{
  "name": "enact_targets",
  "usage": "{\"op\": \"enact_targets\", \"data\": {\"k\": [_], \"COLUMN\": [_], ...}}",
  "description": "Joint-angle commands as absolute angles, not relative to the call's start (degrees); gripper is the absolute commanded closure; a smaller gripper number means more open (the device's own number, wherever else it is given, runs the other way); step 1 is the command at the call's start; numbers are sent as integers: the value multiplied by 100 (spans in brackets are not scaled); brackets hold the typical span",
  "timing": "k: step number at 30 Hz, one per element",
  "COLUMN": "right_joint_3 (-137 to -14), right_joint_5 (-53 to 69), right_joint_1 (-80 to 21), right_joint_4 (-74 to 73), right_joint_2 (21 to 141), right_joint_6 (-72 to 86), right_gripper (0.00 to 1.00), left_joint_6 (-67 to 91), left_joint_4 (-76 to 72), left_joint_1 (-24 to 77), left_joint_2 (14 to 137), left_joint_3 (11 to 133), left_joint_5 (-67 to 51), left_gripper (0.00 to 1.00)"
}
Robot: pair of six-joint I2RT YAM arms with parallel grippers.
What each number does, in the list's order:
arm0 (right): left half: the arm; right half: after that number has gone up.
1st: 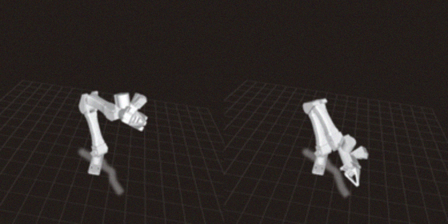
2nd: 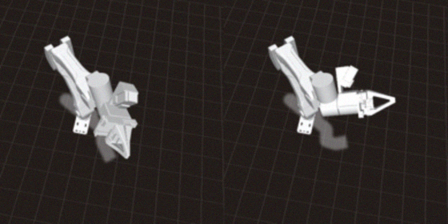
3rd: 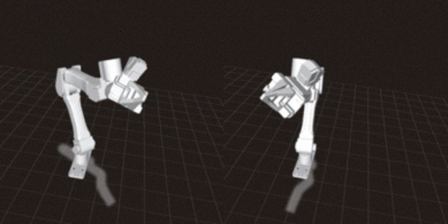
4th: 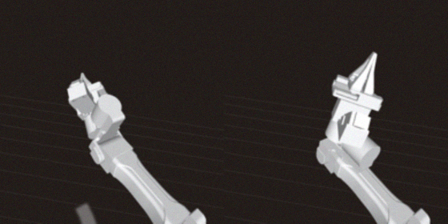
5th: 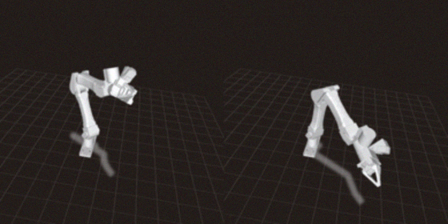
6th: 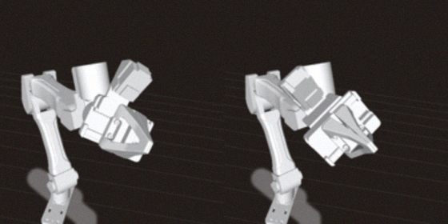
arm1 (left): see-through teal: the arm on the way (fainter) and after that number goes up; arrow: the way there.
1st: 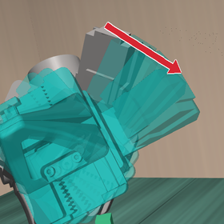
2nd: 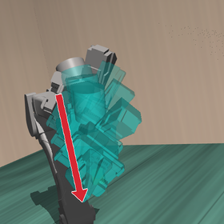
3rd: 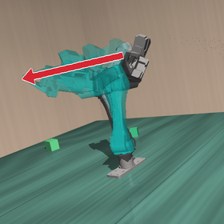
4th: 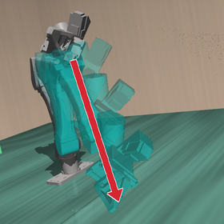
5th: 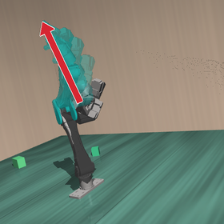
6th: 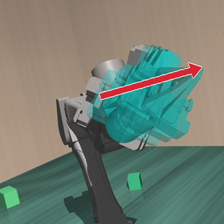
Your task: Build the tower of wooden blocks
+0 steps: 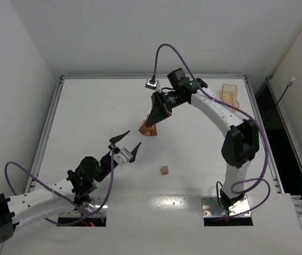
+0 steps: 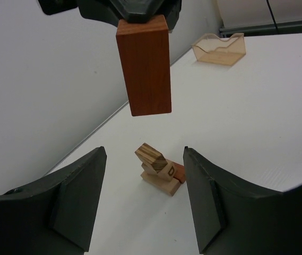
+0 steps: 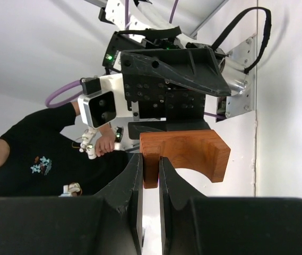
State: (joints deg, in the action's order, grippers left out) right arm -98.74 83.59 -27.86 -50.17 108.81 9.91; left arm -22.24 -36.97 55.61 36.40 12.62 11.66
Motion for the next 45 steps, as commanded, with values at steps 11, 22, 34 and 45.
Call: {"op": "enact_targets", "data": {"k": [11,22,34,45], "right_joint_3": [-10107,-10292,-10292,-10239], "right_joint_5": [9123,9123,9123,9123], "right_joint_1": [-3084,-3243,-3243,-3243], "right_joint_4": [-4957,-4843,-4843,-4843], "right_joint_2": [10740,10960,11013,10960], "right_joint_6": [1160,1266,1266,1266], "right_gripper": [100,100,100,100], "left_joint_6": [-2479,-2479,-2303,-2250], "left_joint_4": [-4983,-5098,-5150,-5150], "left_joint_1": [5660,5660,5660,5660], "left_joint_2": [3753,3858,3964,4122], "left_joint_3": [985,984,1143,1494], "left_joint_5": [861,809,861,862], "left_gripper": [43,43,43,47]}}
